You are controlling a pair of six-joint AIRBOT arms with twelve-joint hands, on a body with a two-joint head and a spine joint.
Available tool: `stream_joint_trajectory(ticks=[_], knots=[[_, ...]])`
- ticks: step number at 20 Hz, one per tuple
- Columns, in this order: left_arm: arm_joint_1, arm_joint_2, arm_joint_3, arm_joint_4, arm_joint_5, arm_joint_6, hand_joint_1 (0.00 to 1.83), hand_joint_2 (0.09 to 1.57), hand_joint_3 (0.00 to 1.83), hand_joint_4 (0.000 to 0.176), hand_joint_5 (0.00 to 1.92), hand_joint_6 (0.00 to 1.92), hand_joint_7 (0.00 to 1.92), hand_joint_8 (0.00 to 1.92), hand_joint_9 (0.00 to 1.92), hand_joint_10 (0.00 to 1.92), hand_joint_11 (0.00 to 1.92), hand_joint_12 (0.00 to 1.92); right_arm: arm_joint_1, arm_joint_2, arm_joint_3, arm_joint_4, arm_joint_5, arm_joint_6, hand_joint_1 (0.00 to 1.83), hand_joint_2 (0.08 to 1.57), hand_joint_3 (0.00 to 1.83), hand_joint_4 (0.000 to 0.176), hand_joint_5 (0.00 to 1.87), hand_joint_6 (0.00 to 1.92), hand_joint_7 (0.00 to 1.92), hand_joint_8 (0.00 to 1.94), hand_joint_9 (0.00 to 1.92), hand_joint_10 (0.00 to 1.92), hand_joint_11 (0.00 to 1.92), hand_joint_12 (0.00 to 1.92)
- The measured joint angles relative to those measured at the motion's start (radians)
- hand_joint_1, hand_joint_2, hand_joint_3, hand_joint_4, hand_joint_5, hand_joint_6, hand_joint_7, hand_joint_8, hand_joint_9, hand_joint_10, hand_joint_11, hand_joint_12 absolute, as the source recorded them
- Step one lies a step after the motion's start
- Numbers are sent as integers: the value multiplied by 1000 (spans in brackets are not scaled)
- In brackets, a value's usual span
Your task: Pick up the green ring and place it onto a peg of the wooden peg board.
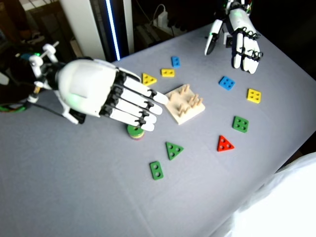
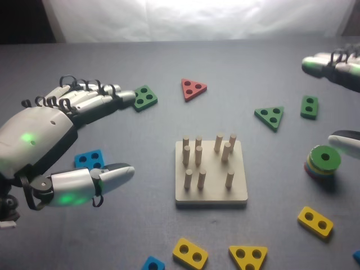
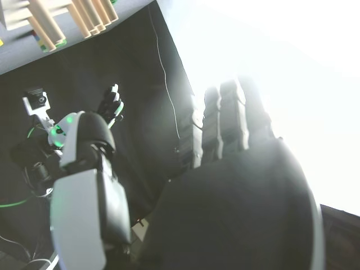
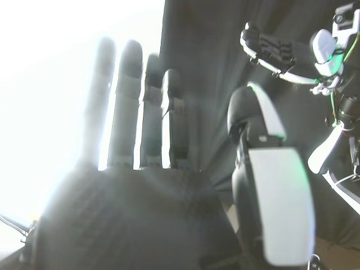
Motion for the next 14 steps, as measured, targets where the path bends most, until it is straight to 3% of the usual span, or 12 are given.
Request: stream_joint_trajectory(ticks=[4,5,7,8,10,12,13,14], knots=[[1,0,0,1,-1,-10,541,1074,5,37,361,0,303,2,261,8,0,505,5,-2,11,-10,-37,0,918,1108,0,56,251,7,259,6,300,14,27,812],[1,0,0,2,0,-12,520,1080,3,37,349,0,298,0,261,4,0,518,14,-6,18,-23,-62,0,903,1083,0,63,258,2,266,2,302,5,34,769],[5,0,2,5,-1,-17,513,1085,1,34,334,0,288,0,256,3,0,500,43,-13,35,-67,-135,0,879,1022,2,47,272,0,277,0,332,0,158,576],[7,0,2,5,3,-21,520,1086,1,37,338,2,298,4,267,6,0,506,56,-18,43,-90,-174,0,918,1003,0,45,274,0,279,0,351,6,193,569],[7,0,6,7,12,-24,522,1080,0,43,332,0,284,0,259,0,0,505,73,-27,55,-137,-259,0,951,997,0,60,256,0,270,5,378,4,175,717],[7,0,6,8,10,-24,529,1086,1,38,334,1,297,3,274,4,0,535,77,-36,64,-167,-323,3,965,1004,0,91,240,1,284,1,373,0,76,884],[7,0,6,10,10,-24,547,1086,0,34,339,3,302,4,288,9,0,545,81,-46,76,-177,-364,3,926,1008,2,77,241,1,287,2,362,0,56,891],[7,0,6,12,9,-26,553,1087,1,33,341,3,307,6,293,10,0,547,86,-52,85,-183,-390,3,930,1002,0,41,260,8,302,8,368,3,63,895]])
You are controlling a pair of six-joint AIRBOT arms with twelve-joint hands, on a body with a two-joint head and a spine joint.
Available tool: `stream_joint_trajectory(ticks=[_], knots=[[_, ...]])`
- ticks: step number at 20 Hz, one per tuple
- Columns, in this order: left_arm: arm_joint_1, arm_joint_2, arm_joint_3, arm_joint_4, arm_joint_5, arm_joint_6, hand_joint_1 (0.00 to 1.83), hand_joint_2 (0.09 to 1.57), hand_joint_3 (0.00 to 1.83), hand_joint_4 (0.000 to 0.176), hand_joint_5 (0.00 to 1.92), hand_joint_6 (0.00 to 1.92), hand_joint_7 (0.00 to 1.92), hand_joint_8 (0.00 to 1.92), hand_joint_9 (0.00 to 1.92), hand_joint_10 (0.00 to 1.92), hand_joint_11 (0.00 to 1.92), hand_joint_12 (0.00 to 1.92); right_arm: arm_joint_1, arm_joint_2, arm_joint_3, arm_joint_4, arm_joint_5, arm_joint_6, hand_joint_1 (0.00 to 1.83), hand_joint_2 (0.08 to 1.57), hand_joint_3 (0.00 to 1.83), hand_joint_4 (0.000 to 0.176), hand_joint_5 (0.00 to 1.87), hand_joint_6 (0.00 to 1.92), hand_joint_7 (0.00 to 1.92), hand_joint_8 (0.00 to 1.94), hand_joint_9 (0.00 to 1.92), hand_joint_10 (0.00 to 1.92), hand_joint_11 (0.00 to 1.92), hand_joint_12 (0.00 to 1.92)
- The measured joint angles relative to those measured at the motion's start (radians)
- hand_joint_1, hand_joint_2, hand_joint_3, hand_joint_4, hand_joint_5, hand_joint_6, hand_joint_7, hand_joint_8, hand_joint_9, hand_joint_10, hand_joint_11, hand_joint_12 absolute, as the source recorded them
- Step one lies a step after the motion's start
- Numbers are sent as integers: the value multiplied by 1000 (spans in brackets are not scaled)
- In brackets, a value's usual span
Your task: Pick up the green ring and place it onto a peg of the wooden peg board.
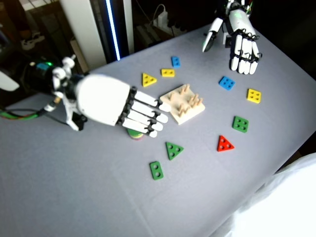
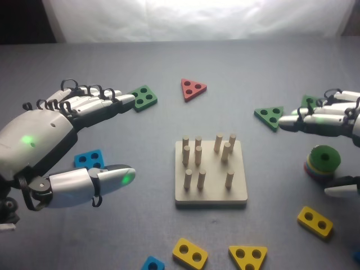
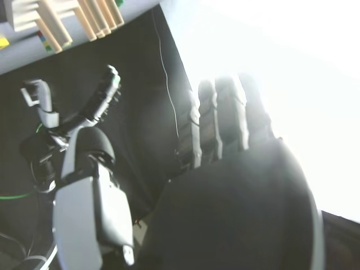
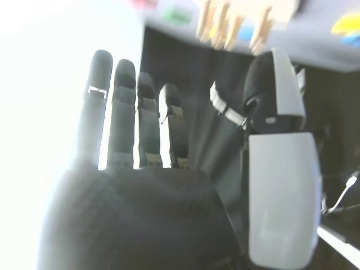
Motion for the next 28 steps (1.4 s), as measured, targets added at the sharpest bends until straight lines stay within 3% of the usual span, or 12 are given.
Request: stream_joint_trajectory(ticks=[2,3,5,7,8,10,15,16,19,21,24,28], knots=[[0,0,6,4,0,-2,550,1091,2,22,343,0,319,3,308,7,0,581,17,-18,26,-8,-52,0,918,997,0,39,270,8,306,6,352,0,47,882],[0,0,10,6,2,-3,549,1089,1,27,325,0,316,1,306,5,0,579,27,-28,40,-15,-82,0,914,1005,1,77,256,1,305,5,357,2,54,883],[0,0,10,-1,2,-5,535,1084,0,13,269,0,312,0,309,5,0,576,46,-41,55,-38,-129,0,937,1005,0,119,255,0,319,0,361,1,31,1006],[0,0,10,9,1,-6,532,1074,0,4,206,0,307,0,322,6,0,612,56,-50,59,-63,-161,0,963,998,0,112,279,7,319,0,382,9,64,1039],[0,0,10,9,2,-6,538,1069,0,0,188,0,316,2,334,7,0,648,56,-54,64,-67,-166,1,972,982,0,66,314,3,329,0,390,5,105,991],[0,0,10,7,2,-7,543,1069,0,0,156,0,312,0,331,4,0,659,73,-59,77,-73,-203,-1,1016,967,0,29,361,0,337,0,393,1,153,898],[0,0,10,7,0,-9,570,1071,1,0,183,0,337,1,372,2,0,875,88,-59,86,-73,-244,-19,1038,980,0,62,373,4,383,6,551,29,331,973],[0,0,10,7,0,-9,554,1072,1,0,187,1,329,0,365,0,0,868,88,-59,86,-73,-248,-19,1071,978,0,47,396,4,420,6,748,58,526,1099],[0,0,10,4,0,-9,554,1077,0,0,188,2,319,1,349,0,0,807,88,-59,92,-72,-248,-19,1089,976,1,46,473,6,521,8,849,47,622,1189],[0,0,10,3,-2,-10,560,1081,1,0,206,4,339,4,380,9,0,894,88,-59,93,-72,-246,-21,1122,982,0,30,554,6,610,9,959,80,718,1285],[0,0,10,2,-2,-13,587,1076,0,0,218,2,343,1,380,3,0,965,89,-59,93,-71,-242,-26,1108,999,2,5,603,9,702,22,950,79,598,1315],[0,0,10,3,-1,-16,563,1079,0,0,224,3,353,6,390,5,0,920,89,-59,93,-71,-242,-27,1066,1003,0,0,683,13,789,26,909,55,462,1277]])
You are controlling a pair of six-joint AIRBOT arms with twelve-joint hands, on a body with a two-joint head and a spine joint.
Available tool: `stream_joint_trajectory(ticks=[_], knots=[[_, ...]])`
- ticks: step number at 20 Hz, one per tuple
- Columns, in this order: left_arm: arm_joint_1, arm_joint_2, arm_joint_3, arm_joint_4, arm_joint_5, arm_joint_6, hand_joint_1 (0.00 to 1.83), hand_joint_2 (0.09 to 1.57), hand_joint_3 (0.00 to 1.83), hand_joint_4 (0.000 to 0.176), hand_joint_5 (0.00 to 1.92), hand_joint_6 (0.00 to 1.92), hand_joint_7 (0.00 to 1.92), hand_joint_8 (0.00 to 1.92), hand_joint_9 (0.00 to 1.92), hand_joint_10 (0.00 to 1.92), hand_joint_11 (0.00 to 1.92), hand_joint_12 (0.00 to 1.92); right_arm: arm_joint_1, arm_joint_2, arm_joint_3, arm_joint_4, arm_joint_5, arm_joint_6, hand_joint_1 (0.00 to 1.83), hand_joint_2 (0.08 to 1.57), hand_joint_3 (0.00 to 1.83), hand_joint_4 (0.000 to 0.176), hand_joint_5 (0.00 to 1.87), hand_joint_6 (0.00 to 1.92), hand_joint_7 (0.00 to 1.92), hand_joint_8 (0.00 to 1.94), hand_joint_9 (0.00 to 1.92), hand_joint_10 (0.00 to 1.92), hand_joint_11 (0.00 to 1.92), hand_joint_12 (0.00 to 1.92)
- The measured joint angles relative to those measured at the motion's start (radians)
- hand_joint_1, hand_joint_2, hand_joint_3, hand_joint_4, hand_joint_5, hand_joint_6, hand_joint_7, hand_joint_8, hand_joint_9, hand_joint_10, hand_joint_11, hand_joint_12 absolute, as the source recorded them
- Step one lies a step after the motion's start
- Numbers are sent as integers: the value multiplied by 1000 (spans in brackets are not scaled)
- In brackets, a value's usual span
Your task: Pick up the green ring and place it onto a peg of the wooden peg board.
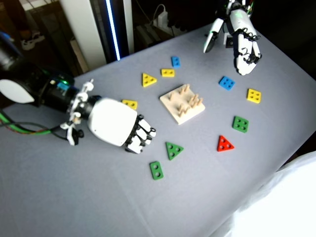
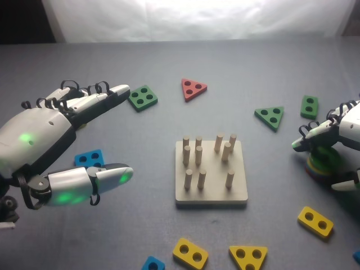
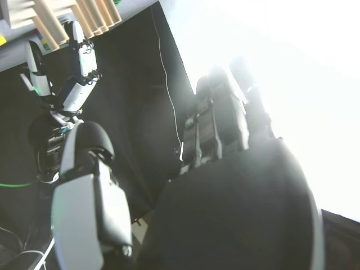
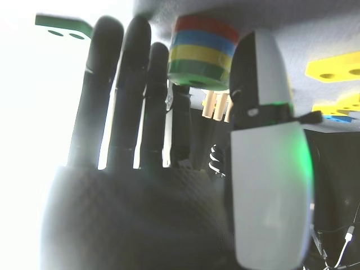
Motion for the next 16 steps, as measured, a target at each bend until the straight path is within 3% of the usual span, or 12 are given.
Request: stream_joint_trajectory(ticks=[1,3,4,6,7,8,9,12,13,14,16], knots=[[0,0,0,0,0,0,547,1086,2,0,216,0,353,1,364,3,0,761,0,0,0,0,0,0,1095,1015,1,0,729,9,848,28,933,61,437,1297],[0,0,0,0,0,0,546,1086,1,0,214,0,346,2,357,0,0,716,0,0,0,0,0,0,1115,1015,0,0,755,16,881,39,967,77,463,1333],[0,0,0,0,0,-1,535,1092,2,0,215,0,350,2,363,2,0,723,0,-1,2,1,0,0,1139,1014,0,0,806,18,930,49,1021,122,567,1356],[0,0,0,0,0,-1,552,1091,0,0,227,2,351,0,359,0,0,660,4,-5,5,5,2,-2,1161,1039,1,0,861,12,978,33,1016,292,654,1336],[0,0,0,0,0,-1,558,1090,0,0,233,2,358,2,364,2,0,692,6,-6,5,4,2,-8,1212,1125,0,0,848,844,1004,864,1021,482,683,1411],[0,0,0,-1,0,-1,547,1091,0,0,236,3,357,1,364,2,0,704,8,-7,5,5,1,-13,1243,1152,0,0,818,991,992,1122,1017,809,802,1456],[0,0,0,-1,0,-1,544,1097,1,0,240,2,359,1,369,2,0,736,11,-8,5,4,-2,-15,1245,1168,0,0,789,1032,965,1223,986,992,820,1472],[0,0,0,0,-1,-4,539,1095,1,0,241,0,371,0,380,3,0,787,11,-8,5,6,-4,-18,1250,1173,0,0,780,1035,956,1261,984,1121,815,1460],[0,0,0,0,-1,-4,536,1098,1,0,245,1,362,1,381,2,0,804,11,-8,5,6,-4,-19,1258,1154,1,0,819,996,985,1208,1003,1084,842,1414],[0,0,0,-1,-1,-4,528,1101,1,0,237,2,361,0,379,1,0,780,11,-8,5,6,-4,-19,1363,1113,0,0,862,862,994,1040,1041,1168,811,1336],[0,0,0,0,-1,-4,540,1097,0,0,236,1,355,0,377,0,0,775,17,-8,5,5,-8,-19,1391,1061,0,0,957,830,1111,734,1126,1006,795,1118]])
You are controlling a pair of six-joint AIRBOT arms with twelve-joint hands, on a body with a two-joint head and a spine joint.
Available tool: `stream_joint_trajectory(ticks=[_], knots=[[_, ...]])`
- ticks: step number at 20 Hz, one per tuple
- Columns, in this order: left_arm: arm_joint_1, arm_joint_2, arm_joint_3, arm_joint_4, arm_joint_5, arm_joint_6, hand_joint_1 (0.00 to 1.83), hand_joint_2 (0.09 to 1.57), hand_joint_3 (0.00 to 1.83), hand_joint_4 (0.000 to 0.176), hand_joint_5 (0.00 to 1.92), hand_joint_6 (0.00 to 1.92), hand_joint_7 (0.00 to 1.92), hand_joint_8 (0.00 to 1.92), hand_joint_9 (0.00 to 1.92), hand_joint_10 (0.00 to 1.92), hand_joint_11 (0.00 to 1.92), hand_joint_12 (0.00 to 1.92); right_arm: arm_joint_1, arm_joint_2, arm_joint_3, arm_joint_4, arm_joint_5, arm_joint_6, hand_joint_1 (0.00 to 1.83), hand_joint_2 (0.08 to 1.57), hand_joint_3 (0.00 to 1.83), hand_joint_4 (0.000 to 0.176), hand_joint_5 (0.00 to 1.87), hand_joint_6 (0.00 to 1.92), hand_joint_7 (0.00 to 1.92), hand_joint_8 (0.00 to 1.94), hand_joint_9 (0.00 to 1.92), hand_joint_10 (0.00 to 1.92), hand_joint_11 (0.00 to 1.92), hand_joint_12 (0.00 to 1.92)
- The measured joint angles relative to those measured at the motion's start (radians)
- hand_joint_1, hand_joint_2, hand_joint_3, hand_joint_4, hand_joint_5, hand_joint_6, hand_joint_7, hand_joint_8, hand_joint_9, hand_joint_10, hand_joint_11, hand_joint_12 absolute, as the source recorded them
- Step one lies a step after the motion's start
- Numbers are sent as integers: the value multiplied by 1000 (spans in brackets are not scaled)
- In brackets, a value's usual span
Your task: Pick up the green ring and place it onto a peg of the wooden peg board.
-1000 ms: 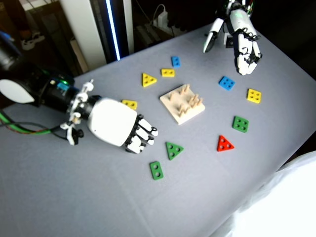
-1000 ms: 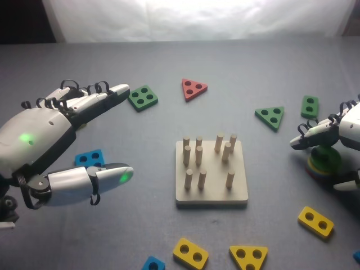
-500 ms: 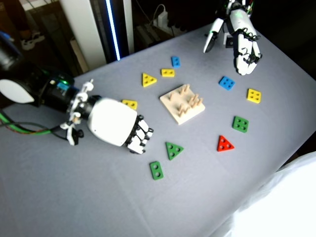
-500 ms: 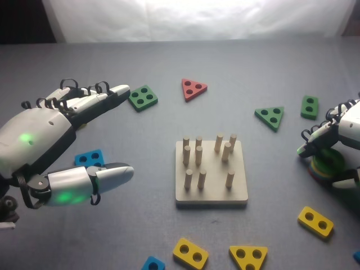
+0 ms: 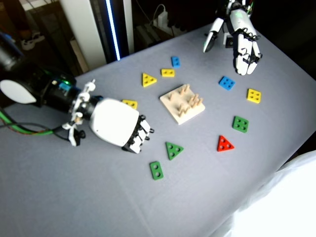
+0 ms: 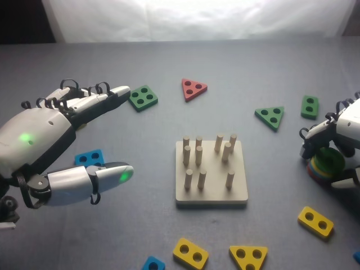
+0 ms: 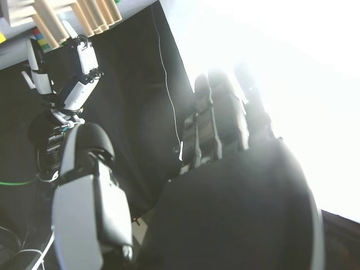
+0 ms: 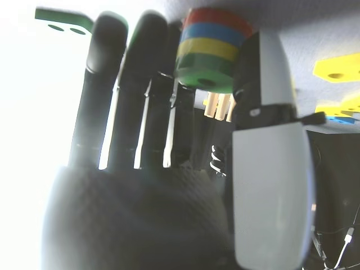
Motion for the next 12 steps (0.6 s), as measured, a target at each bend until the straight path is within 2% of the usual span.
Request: stream_joint_trajectory(ticks=[1,3,4,5,6,7,9,10,11,12], knots=[[0,0,0,0,0,0,557,1094,0,0,234,0,347,0,363,1,0,727,2,0,-2,-3,-4,0,1394,1062,2,0,961,869,1112,709,1088,1019,777,1068],[3,0,0,0,-3,0,574,1091,0,0,247,3,360,3,364,2,0,685,22,1,-16,-18,-13,-6,1384,1054,0,0,1057,714,1108,716,1084,1110,844,1349],[3,0,0,-1,-4,0,570,1092,0,0,252,2,368,3,373,4,0,708,31,4,-29,-31,-7,-6,1388,1067,2,0,1016,812,1073,748,1047,1134,854,1331],[3,0,0,0,-4,0,561,1092,0,0,246,1,371,2,376,3,0,696,45,11,-44,-51,8,-6,1388,1068,0,0,1005,855,1110,644,1039,1143,874,1297],[3,0,0,0,-7,0,535,1095,1,0,243,0,375,2,385,4,0,711,58,15,-53,-63,36,-5,1387,1073,3,0,985,869,1078,726,1037,1140,917,1267],[3,0,0,0,-8,0,520,1097,1,0,242,0,374,1,376,0,0,708,72,18,-58,-75,66,7,1272,1073,0,0,1018,879,1117,796,1079,1007,971,1319],[3,0,0,-1,-7,0,523,1096,0,0,233,4,375,1,356,0,0,654,96,20,-65,-112,123,39,1260,1051,0,0,1127,656,1134,878,1183,1008,1123,1362],[3,0,0,-1,-7,0,530,1095,0,0,234,2,377,1,349,3,0,611,103,20,-71,-130,139,45,1263,1049,0,0,1139,613,1139,893,1186,1097,1134,1460],[3,0,0,-2,-7,0,505,1100,2,4,227,0,370,0,344,2,0,604,115,20,-79,-148,145,46,1272,1056,0,0,1160,528,1103,999,1157,1276,1156,1592],[3,0,0,-2,-7,0,507,1097,1,7,230,1,374,2,342,1,0,603,124,17,-80,-166,156,50,1274,1060,0,0,1160,514,1086,1036,1125,1300,1126,1568]])
